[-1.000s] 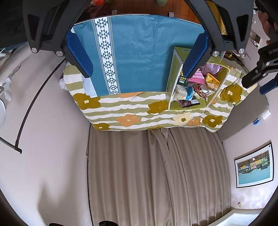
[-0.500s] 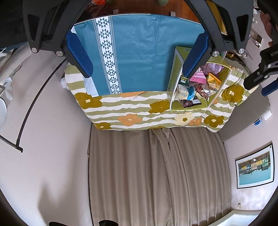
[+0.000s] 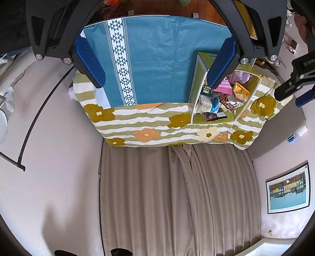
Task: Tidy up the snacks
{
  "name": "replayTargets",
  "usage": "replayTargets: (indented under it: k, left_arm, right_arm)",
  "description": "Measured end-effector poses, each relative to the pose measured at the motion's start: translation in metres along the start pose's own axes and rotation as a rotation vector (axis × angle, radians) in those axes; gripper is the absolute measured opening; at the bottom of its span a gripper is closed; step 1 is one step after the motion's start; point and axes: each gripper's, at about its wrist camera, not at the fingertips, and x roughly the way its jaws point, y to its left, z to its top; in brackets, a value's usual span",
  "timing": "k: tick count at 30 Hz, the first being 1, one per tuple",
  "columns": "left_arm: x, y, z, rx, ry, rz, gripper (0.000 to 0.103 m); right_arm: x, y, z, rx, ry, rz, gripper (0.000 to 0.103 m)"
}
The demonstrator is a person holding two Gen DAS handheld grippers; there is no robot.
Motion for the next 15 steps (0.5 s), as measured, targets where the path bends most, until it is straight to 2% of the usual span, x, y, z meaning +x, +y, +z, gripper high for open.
replayTargets:
  k: [3,15]
  left_arm:
    - [-0.0033,-0.0027,-0.0002,0.019,-0.012,0.024,0.102]
    - [-0.0093,-0.0022,-0.0044,0.023,-0.026,0.028,0.102]
  right_arm:
    - [0.0006,0.0013,0.0033,0.004,-0.004,0.0,0.102]
    - [0.0035,0.0085,0.0057,0.001,-0.002,0.017,0.102]
